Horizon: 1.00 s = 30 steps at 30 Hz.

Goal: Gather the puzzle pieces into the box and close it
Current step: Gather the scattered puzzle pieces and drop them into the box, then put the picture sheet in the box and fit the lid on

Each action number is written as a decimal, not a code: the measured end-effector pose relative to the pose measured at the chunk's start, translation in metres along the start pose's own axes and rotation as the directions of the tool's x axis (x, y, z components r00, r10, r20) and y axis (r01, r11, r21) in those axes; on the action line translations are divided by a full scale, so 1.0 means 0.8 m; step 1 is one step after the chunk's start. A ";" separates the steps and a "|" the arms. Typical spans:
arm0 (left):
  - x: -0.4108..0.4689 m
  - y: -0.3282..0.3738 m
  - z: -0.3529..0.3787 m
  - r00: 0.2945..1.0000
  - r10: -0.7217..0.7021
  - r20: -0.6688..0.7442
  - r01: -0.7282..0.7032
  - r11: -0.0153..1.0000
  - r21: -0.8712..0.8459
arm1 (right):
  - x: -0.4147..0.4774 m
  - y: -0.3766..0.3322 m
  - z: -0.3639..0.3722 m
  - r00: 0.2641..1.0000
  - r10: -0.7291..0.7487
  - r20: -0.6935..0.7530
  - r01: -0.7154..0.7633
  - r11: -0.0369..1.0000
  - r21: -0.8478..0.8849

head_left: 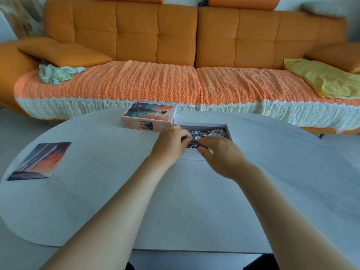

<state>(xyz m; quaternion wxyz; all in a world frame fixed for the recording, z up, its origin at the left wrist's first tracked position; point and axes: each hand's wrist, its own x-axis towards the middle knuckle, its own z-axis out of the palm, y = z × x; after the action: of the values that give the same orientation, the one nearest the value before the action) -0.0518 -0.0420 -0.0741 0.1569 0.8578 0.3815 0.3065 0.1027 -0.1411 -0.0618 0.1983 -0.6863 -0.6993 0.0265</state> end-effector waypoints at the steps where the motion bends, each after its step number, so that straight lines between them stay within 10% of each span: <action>1: 0.002 -0.002 0.004 0.999 0.036 -0.001 -0.036 0.997 0.064 | -0.002 -0.002 0.003 0.998 0.000 0.060 0.001 1.000 -0.006; 8: -0.006 0.004 0.004 0.964 0.245 0.100 -0.262 0.937 0.233 | 0.003 0.012 0.002 0.992 0.122 -0.016 -0.123 0.974 -0.192; 20: -0.017 0.008 -0.003 0.927 0.048 0.371 -0.196 0.907 0.373 | 0.007 0.021 0.009 0.972 0.215 0.098 -0.188 0.956 -0.227; 30: -0.055 -0.023 -0.051 0.977 0.057 0.204 -0.105 0.967 0.232 | 0.004 -0.035 -0.005 0.994 -0.049 -0.099 0.034 0.989 -0.147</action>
<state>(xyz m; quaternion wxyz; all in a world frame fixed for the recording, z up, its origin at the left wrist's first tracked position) -0.1115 -0.0613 -0.0701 0.0753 0.9114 0.3632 0.1782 0.0776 -0.1401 -0.0487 0.1842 -0.6848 -0.7022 -0.0637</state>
